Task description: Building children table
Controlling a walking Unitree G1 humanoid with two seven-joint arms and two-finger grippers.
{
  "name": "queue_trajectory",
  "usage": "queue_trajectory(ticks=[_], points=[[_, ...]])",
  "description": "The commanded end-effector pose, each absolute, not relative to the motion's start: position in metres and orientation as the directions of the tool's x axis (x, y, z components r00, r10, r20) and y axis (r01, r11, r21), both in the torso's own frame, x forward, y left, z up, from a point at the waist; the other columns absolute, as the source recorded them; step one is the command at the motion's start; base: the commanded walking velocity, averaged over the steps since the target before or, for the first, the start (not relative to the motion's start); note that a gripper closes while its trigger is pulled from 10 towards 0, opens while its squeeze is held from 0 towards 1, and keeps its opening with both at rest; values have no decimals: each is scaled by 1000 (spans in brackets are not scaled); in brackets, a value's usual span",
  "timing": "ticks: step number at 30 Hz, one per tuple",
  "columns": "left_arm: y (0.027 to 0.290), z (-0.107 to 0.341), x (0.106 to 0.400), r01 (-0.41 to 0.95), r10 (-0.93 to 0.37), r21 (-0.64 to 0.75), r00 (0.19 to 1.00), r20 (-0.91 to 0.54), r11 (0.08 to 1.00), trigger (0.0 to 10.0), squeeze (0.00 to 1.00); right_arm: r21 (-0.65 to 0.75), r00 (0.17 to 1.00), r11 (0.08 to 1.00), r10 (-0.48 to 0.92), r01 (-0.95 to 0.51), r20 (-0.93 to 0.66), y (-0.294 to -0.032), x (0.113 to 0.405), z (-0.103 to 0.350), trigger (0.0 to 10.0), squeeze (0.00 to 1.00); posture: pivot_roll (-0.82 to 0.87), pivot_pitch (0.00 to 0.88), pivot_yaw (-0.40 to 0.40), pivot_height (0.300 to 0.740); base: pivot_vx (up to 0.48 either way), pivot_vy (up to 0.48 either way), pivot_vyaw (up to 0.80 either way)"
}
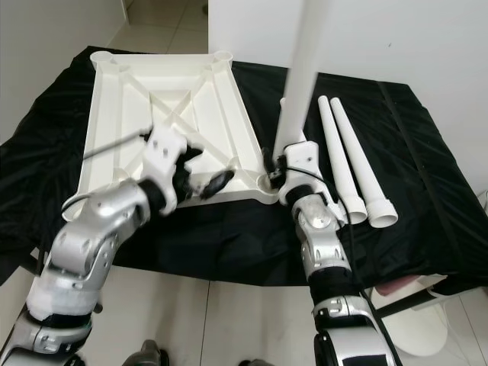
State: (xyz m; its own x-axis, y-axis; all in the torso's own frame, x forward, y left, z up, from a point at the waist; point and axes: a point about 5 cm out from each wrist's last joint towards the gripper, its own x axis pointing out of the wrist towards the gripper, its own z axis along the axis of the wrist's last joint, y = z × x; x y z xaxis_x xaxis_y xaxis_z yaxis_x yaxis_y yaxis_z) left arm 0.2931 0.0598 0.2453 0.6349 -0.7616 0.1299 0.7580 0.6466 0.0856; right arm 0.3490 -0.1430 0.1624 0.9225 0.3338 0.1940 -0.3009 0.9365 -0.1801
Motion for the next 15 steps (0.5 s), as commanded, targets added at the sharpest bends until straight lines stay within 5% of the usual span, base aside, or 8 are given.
queue_trajectory(ticks=[1, 15], points=[[54, 252, 295, 787, -786, 69, 600, 151, 614, 10000, 0, -197, 920, 923, 361, -329, 155, -143, 349, 158, 10000, 0, 183, 41, -57, 740, 0, 0, 0], [18, 276, 296, 864, -868, 144, 450, 212, 483, 10000, 0, -275, 869, 842, 493, -464, 44, -124, 343, 147, 10000, 0, 162, 0, -40, 740, 0, 0, 0]])
